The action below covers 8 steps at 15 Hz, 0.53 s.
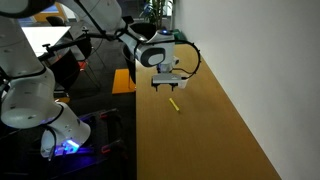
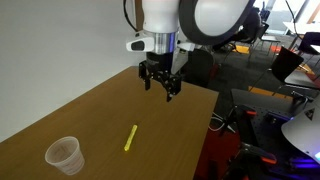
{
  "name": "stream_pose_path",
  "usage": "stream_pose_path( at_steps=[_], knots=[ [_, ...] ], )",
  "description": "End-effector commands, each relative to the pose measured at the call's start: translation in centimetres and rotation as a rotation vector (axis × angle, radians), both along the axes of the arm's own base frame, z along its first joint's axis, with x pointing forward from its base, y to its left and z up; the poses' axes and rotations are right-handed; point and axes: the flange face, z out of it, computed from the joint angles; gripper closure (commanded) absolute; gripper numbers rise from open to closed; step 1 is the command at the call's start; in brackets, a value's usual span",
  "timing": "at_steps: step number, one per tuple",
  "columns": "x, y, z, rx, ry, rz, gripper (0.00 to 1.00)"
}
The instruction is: Put the yellow marker inside the cup
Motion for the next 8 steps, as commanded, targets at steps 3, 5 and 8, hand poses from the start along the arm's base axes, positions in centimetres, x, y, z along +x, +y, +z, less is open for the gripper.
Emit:
stream_pose_path(
  at_steps=[3, 5, 8],
  knots=[
    [1.2, 1.0, -5.5, 0.018, -0.004, 0.184, 0.00],
    [1.6, 1.2, -7.5, 0.018, 0.019, 0.229, 0.00],
    [2.9, 1.3, -10.0, -0.012, 0.029, 0.287, 0.00]
  ],
)
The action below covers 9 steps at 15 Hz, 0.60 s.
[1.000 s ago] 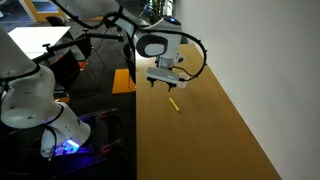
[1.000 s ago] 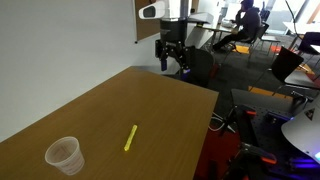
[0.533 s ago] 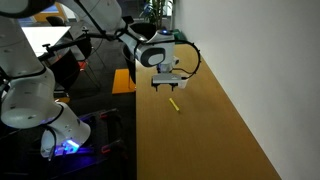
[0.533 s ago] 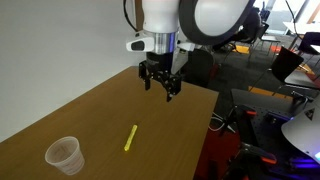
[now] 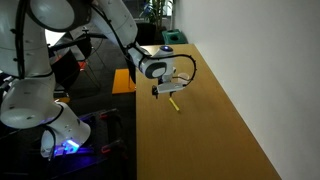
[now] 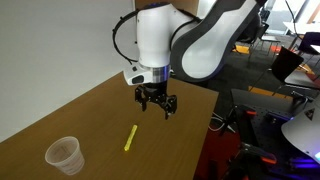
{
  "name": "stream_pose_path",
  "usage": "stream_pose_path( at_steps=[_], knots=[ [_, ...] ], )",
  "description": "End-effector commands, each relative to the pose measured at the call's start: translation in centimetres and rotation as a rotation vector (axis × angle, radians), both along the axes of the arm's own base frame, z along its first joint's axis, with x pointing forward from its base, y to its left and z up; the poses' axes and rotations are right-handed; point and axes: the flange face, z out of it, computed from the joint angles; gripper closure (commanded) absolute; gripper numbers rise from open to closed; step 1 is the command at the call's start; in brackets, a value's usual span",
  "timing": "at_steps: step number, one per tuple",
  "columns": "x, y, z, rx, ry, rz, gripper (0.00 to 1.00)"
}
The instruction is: Put the yellow marker inside the cup
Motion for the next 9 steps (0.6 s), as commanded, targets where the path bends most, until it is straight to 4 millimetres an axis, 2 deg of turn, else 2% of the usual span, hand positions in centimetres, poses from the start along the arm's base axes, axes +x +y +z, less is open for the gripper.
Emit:
stream_pose_path(
  at_steps=[1, 9],
  knots=[
    [2.6, 0.1, -2.6, -0.025, -0.023, 0.072, 0.00],
    [6.8, 2.2, -7.0, -0.054, -0.031, 0.168, 0.00]
  ],
)
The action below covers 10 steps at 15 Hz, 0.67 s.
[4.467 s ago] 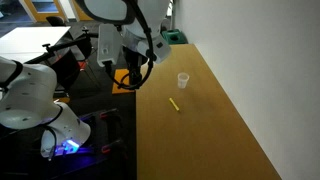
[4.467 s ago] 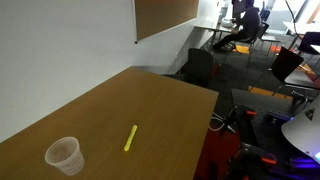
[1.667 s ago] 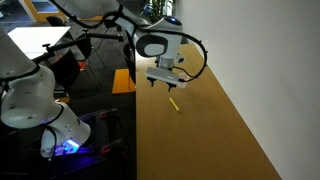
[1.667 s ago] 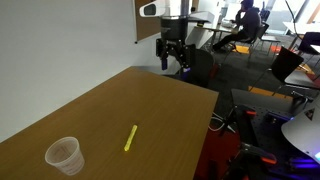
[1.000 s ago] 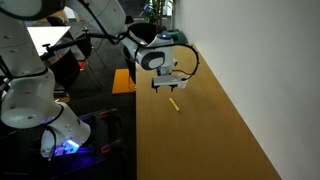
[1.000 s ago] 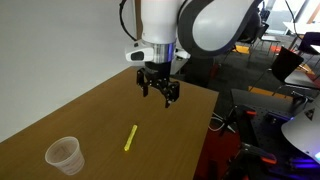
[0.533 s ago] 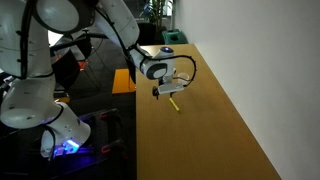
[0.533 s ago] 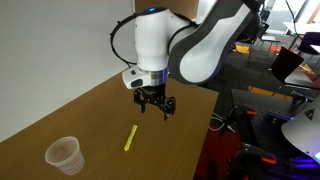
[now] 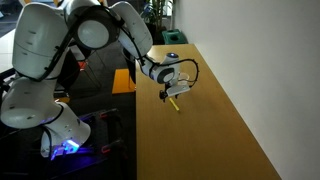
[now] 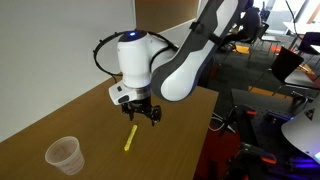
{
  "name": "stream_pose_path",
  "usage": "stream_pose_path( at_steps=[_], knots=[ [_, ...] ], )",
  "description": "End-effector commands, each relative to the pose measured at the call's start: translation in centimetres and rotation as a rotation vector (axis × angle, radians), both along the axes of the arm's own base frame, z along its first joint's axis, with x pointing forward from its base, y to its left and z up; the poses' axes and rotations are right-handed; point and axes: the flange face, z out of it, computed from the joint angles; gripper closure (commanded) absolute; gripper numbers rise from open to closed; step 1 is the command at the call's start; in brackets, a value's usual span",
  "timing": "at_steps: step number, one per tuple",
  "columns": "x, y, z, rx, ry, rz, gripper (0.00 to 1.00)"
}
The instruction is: Put the yellow marker inside the cup
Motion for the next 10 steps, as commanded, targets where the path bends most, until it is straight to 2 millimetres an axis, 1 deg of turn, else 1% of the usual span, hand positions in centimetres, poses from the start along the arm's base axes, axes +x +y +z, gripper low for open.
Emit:
stream_pose_path(
  at_steps=[1, 2, 4, 8, 10],
  knots=[
    [2.2, 1.2, -1.6, -0.001, -0.015, 0.032, 0.00],
    [0.9, 0.5, -1.0, 0.001, -0.002, 0.011, 0.00],
    [1.5, 0.9, -1.8, 0.004, -0.002, 0.015, 0.00],
    [1.7, 1.0, -2.1, 0.010, -0.002, 0.035, 0.00],
    [1.9, 1.1, -2.9, 0.005, -0.016, 0.049, 0.00]
  ],
)
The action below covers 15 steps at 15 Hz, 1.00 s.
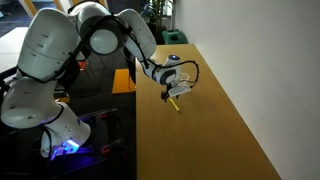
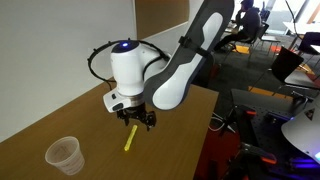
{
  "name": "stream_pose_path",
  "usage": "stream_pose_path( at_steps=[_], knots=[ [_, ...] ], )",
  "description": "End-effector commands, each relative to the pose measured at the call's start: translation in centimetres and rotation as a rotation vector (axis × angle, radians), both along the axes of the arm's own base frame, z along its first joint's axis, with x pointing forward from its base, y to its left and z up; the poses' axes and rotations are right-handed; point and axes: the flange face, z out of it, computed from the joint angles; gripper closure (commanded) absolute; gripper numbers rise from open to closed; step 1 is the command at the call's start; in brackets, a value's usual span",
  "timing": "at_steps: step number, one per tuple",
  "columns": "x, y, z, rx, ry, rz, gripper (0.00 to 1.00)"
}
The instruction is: Put the yellow marker inside the cup
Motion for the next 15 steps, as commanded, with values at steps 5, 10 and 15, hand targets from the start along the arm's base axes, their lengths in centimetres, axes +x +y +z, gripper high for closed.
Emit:
stream_pose_path(
  at_steps=[5, 10, 15],
  knots=[
    [0.5, 0.0, -3.1, -0.003, -0.058, 0.095, 0.00],
    [1.0, -0.3, -5.1, 0.008, -0.095, 0.108, 0.00],
    [1.8, -0.3, -5.5, 0.018, -0.095, 0.091, 0.00]
  ],
)
